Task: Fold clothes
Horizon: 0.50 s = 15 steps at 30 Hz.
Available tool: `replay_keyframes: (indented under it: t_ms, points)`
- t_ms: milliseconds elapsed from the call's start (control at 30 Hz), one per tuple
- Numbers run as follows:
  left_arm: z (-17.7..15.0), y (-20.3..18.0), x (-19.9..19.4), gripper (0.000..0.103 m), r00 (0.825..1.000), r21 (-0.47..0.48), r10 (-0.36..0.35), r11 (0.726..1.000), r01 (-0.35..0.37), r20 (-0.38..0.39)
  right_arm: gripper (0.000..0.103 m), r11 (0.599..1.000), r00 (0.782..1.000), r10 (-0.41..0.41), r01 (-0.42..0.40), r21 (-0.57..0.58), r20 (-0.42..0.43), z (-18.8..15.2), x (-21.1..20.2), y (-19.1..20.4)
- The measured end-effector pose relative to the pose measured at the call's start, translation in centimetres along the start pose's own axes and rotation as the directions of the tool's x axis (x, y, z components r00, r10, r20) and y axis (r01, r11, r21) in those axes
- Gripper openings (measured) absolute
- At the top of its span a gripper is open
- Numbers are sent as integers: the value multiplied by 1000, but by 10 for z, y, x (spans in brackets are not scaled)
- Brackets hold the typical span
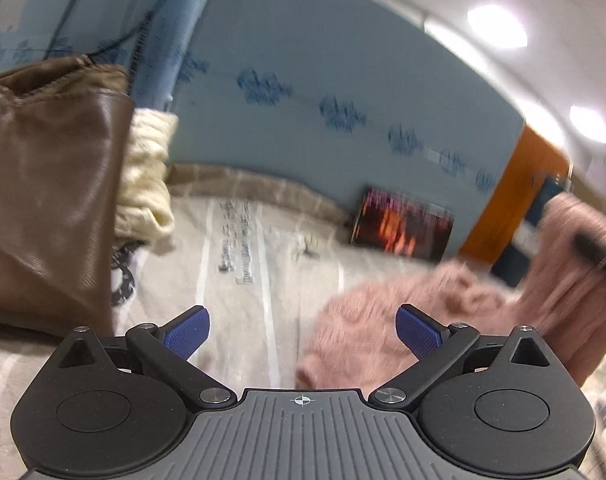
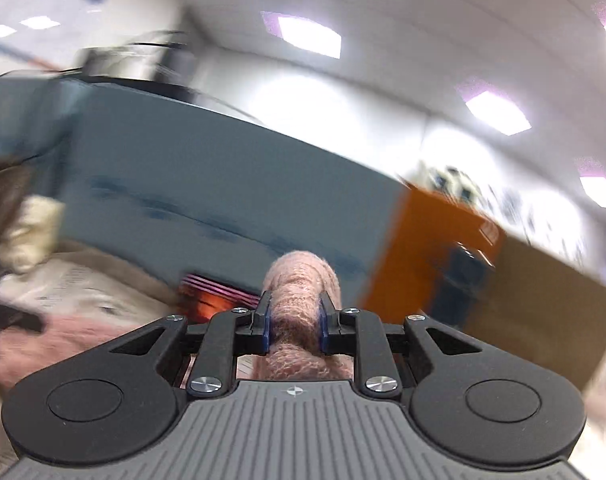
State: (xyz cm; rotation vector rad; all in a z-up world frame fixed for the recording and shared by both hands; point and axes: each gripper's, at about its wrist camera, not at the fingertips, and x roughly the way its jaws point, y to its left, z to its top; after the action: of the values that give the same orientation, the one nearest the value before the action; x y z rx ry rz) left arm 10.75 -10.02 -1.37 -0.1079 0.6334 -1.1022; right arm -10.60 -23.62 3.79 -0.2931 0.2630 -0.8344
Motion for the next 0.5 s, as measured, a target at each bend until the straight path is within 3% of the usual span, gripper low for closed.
replay_keyframes:
  t_ms: [100, 267, 367, 467, 500]
  points:
    - [7, 8, -12, 101, 997, -56, -28, 998, 32, 72, 19, 995, 995, 95, -94, -46, 31, 12, 1, 40]
    - [13, 15, -22, 101, 988, -99, -68, 992, 83, 139, 19, 959, 959, 281, -280, 33, -45, 13, 14, 78]
    - [13, 15, -25, 101, 981, -105, -113, 986, 131, 159, 20, 922, 918, 381, -368, 120, -108, 4, 27, 89]
    - [11, 15, -25, 101, 975, -105, -144, 981, 163, 170, 38, 847, 856, 501, -457, 271, -124, -6, 39, 81]
    - [11, 15, -25, 101, 973, -107, -150, 980, 170, 172, 48, 812, 831, 543, -483, 328, -119, -8, 42, 76]
